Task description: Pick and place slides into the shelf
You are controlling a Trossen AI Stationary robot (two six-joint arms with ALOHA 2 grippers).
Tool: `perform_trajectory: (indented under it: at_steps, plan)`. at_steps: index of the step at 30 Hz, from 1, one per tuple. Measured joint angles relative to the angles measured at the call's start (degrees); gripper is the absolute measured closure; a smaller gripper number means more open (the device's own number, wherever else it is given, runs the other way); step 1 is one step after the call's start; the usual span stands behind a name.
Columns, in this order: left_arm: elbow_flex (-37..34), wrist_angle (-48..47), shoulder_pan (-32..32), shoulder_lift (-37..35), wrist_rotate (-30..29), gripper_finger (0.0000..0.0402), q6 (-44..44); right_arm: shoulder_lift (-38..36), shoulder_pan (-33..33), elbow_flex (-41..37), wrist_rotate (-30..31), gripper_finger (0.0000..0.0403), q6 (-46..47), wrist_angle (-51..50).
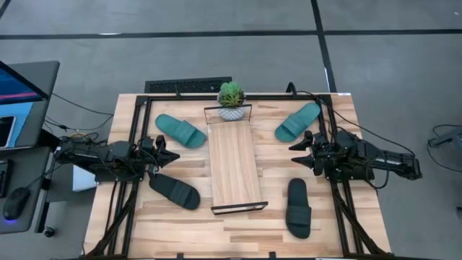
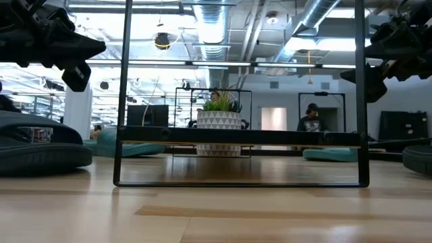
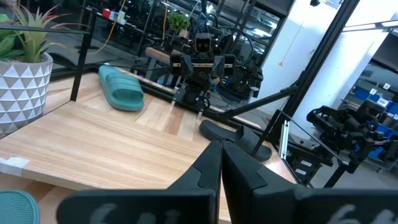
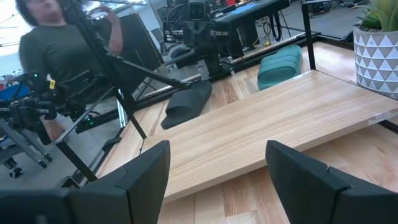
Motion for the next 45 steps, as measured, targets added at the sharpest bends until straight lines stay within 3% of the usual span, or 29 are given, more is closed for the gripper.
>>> perform_trajectory:
  at_steps: [34, 45]
  plan:
    - [0.0, 0.0, 0.0, 0.0, -0.1, 0.0401, 0.0, 0.0, 0.0, 0.0, 0.0, 0.0147, 0.0, 0.0]
    - [0.0, 1.1, 0.0, 0.0, -9.8, 0.0401, 0.0, 0.0, 0.0, 0.0, 0.0, 0.0147, 0.0, 0.0]
